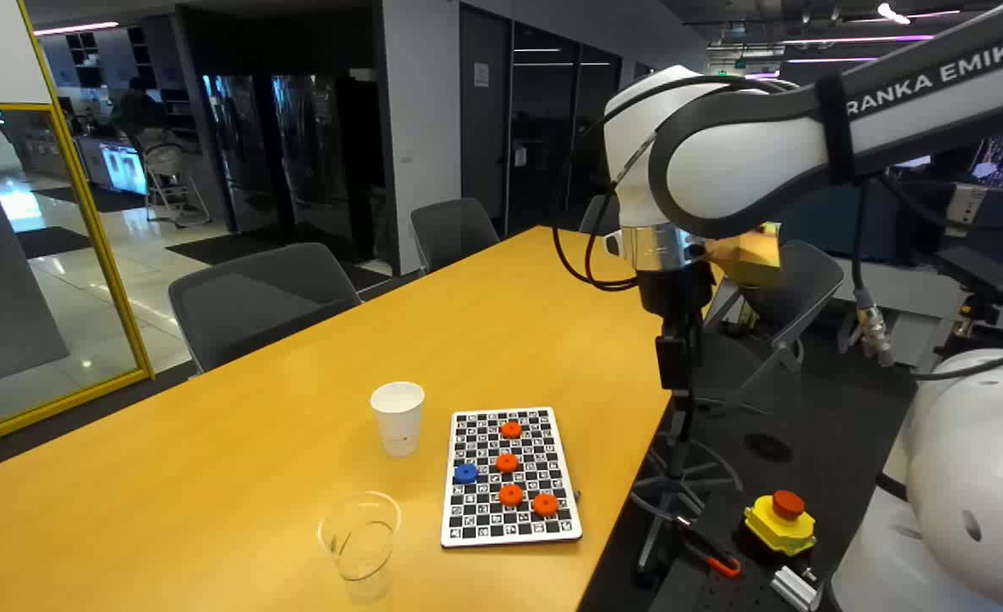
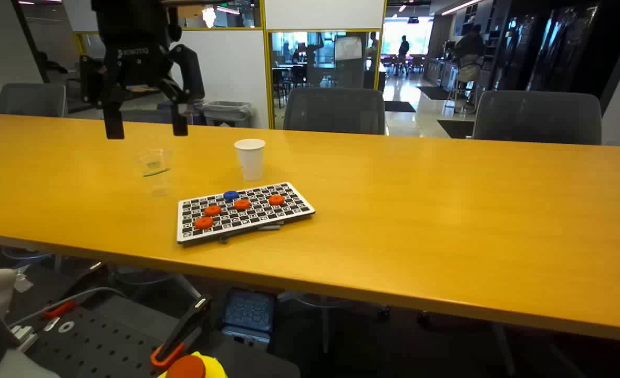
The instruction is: Put the orange objects in the white cup and the other objects inside the transparent cup.
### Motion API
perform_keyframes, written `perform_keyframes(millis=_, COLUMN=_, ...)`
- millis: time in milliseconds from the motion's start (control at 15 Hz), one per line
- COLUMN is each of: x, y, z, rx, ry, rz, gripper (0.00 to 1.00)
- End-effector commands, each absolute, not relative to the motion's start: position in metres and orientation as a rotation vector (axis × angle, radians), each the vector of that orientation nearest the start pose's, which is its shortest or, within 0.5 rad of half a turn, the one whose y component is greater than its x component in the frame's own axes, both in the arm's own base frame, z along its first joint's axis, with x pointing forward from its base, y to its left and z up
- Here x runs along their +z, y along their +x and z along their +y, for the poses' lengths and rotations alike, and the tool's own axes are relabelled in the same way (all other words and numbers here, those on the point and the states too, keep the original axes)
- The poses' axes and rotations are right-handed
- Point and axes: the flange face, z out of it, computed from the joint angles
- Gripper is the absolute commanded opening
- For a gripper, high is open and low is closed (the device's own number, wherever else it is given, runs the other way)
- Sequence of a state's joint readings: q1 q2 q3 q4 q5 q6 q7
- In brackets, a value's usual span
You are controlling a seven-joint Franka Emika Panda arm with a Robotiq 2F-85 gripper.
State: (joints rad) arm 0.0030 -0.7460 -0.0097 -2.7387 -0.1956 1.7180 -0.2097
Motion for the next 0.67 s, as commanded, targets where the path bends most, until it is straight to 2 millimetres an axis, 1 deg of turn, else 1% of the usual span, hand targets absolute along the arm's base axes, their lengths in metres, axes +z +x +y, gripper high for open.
perform_keyframes(millis=0, x=0.416, y=0.287, z=-0.02, rx=0.476, ry=-3.23, rz=-0.425, gripper=1.0)
perform_keyframes(millis=400, x=0.416, y=0.287, z=-0.02, rx=0.473, ry=-3.231, rz=-0.425, gripper=1.0)
perform_keyframes(millis=533, x=0.41, y=0.297, z=-0.019, rx=0.415, ry=-3.231, rz=-0.461, gripper=1.0)
perform_keyframes(millis=600, x=0.406, y=0.306, z=-0.017, rx=0.375, ry=-3.232, rz=-0.473, gripper=1.0)
